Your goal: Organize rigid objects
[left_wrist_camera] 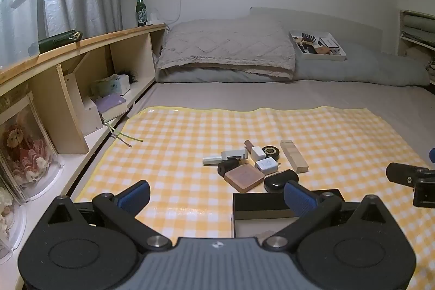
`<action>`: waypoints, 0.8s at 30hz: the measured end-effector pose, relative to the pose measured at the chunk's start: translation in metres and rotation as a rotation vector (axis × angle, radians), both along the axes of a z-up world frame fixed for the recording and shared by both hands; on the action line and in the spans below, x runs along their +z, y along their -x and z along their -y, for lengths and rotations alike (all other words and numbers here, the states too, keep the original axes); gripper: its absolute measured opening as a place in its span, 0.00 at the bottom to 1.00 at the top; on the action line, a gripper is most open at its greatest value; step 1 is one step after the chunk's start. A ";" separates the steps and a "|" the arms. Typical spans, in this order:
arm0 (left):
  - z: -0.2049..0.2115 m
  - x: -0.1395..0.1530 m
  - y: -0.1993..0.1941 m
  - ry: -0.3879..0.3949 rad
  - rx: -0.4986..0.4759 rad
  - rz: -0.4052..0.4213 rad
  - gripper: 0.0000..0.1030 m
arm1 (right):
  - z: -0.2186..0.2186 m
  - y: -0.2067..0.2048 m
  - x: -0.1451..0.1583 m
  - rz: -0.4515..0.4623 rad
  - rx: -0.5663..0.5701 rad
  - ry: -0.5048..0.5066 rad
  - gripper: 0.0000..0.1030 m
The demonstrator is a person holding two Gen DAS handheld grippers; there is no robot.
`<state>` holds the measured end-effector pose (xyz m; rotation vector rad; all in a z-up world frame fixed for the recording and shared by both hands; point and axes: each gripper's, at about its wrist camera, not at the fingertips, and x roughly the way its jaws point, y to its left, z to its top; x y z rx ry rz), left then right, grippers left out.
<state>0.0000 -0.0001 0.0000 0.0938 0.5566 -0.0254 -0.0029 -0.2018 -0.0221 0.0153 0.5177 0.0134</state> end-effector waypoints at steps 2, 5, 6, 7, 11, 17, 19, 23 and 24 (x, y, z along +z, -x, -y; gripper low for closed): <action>0.000 0.000 0.000 -0.003 0.000 -0.001 1.00 | 0.000 0.000 0.000 -0.004 0.000 -0.003 1.00; 0.000 0.000 0.000 -0.003 0.003 0.000 1.00 | 0.000 -0.001 -0.001 -0.004 0.001 -0.002 1.00; 0.000 0.000 0.000 -0.002 0.004 0.000 1.00 | 0.000 -0.001 -0.001 -0.003 0.002 -0.002 1.00; 0.000 0.000 0.000 -0.001 0.004 0.001 1.00 | 0.000 -0.001 -0.001 -0.003 0.003 -0.003 1.00; 0.000 0.000 0.000 -0.004 0.000 0.000 1.00 | 0.000 -0.001 -0.001 -0.005 -0.001 0.000 1.00; 0.000 0.000 0.000 -0.003 0.001 0.001 1.00 | 0.001 -0.001 -0.001 -0.004 -0.002 0.000 1.00; 0.000 0.000 0.000 -0.002 0.001 0.000 1.00 | 0.001 0.000 -0.001 -0.004 -0.001 0.000 1.00; 0.000 0.000 0.000 -0.001 0.001 0.001 1.00 | 0.001 0.000 0.000 -0.005 -0.001 0.000 1.00; 0.000 0.000 0.000 -0.001 0.001 0.002 1.00 | 0.001 0.000 0.000 -0.004 -0.002 0.000 1.00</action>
